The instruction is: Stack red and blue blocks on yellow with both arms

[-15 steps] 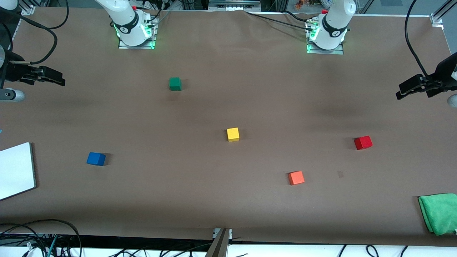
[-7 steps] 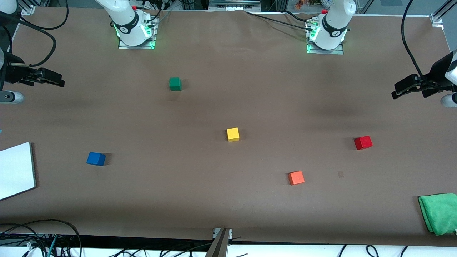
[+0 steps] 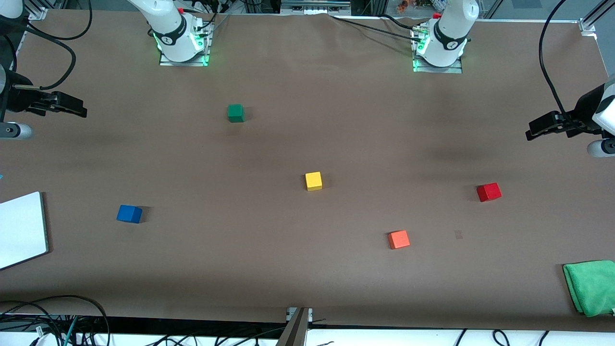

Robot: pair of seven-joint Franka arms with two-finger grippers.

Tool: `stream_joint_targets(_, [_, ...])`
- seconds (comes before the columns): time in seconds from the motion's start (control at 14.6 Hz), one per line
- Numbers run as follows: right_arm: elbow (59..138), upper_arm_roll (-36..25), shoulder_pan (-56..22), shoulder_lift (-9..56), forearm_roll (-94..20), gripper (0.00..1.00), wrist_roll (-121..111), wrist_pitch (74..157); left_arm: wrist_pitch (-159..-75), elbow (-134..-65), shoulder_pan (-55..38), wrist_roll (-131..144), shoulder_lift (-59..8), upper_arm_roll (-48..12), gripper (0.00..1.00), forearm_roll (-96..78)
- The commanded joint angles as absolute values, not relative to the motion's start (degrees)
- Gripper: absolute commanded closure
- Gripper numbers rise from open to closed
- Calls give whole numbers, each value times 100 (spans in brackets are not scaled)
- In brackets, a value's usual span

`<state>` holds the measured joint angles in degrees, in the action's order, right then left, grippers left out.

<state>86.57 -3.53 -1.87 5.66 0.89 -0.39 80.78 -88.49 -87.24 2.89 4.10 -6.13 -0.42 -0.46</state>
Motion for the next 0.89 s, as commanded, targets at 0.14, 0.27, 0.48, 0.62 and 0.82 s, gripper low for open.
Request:
stream_joint_targets(0.14, [8622,-334,-150,571,141,0,-53,8104,-8789,-8561,378,317,-1062,-44,0,123])
stream_joint_targets(0.27, [8622,-334,-149,571,141,0,-53,8112,-8789,-8587,334,334,-1212,-53,0,132])
stream_joint_targets(0.48, [8622,-334,-149,597,149,0,-61,8269,-8807,-8604,343,421,-1607,-70,0,71])
stream_joint_targets(0.62, [8622,-334,-149,747,141,0,-62,8393,-9086,-8639,351,579,-1949,-61,0,123])
stream_joint_targets(0.82, [8639,-334,-141,922,97,0,-53,8621,-9675,-8920,378,641,-2336,-27,0,167])
